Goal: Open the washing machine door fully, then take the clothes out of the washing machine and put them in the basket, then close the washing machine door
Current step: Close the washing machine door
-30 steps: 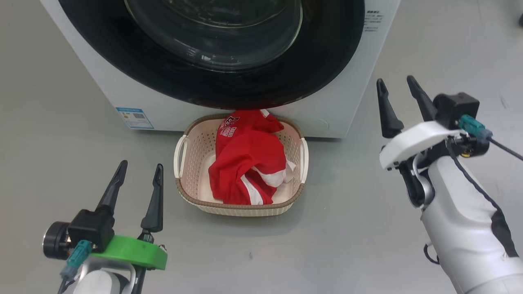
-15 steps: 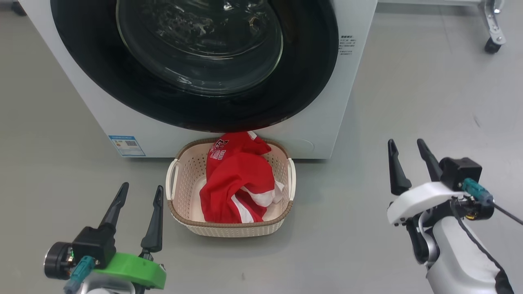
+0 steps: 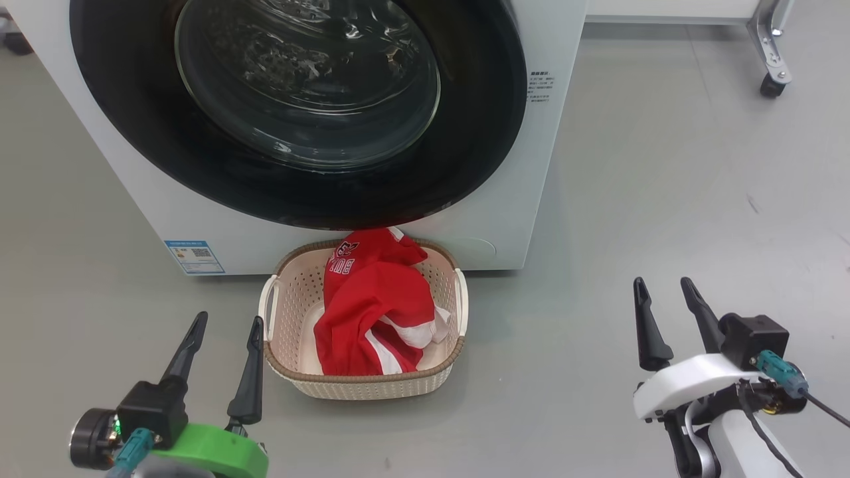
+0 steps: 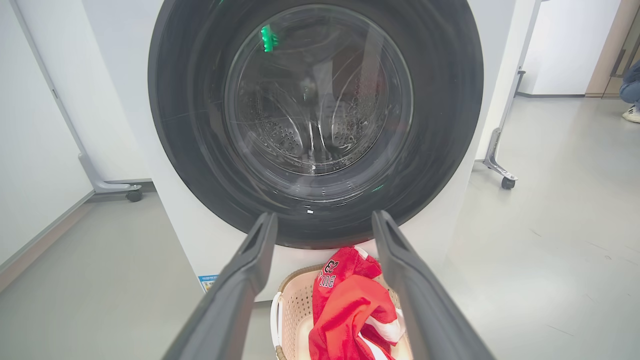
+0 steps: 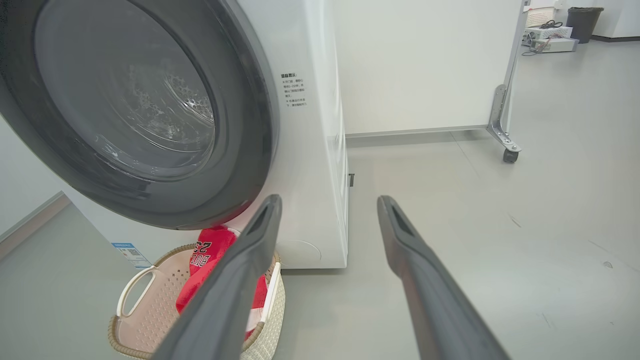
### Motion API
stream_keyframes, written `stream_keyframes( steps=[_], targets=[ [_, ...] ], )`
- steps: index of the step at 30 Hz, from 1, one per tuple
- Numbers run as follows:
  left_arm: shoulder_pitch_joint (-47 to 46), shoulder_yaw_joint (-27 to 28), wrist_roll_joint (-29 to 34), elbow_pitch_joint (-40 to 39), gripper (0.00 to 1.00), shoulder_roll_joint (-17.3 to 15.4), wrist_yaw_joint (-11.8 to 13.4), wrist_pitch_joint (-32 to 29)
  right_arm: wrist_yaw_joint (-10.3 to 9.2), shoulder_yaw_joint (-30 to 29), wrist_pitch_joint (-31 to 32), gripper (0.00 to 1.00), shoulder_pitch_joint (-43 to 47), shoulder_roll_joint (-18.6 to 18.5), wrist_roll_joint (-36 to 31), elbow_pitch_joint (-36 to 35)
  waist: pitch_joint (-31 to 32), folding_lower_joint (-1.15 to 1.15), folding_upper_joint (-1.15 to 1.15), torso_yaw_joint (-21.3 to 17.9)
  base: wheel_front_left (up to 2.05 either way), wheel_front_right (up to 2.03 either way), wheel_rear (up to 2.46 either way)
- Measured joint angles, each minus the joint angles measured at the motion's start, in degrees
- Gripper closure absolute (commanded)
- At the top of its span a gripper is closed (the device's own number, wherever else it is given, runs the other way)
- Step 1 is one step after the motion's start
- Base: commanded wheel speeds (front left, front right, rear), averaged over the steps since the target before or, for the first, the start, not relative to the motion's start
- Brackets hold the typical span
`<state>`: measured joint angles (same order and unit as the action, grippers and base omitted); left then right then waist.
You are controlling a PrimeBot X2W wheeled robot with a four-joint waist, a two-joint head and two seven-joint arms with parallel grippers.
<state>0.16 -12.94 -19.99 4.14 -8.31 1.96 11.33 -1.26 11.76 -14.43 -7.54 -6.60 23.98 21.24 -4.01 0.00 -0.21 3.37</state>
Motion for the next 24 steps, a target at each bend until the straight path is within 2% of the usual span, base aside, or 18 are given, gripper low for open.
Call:
stream_keyframes(
  steps=[18, 24],
  targets=[
    [1.1, -0.1, 0.0, -1.5, 0.0, 0.0, 0.6, -0.7, -1.86, -0.5, 0.0, 0.0, 6.2, -0.6, -1.0, -7.1, 0.7, 0.0, 0.0, 0.0, 0.0, 0.0, 0.0],
    [1.1, -0.1, 0.0, -2.0, 0.0, -0.1, 0.7, -0.8, -1.94, -0.5, 0.0, 0.0, 7.5, -0.7, -1.0, -9.0, 0.8, 0.0, 0.0, 0.1, 0.0, 0.0, 0.0]
  ],
)
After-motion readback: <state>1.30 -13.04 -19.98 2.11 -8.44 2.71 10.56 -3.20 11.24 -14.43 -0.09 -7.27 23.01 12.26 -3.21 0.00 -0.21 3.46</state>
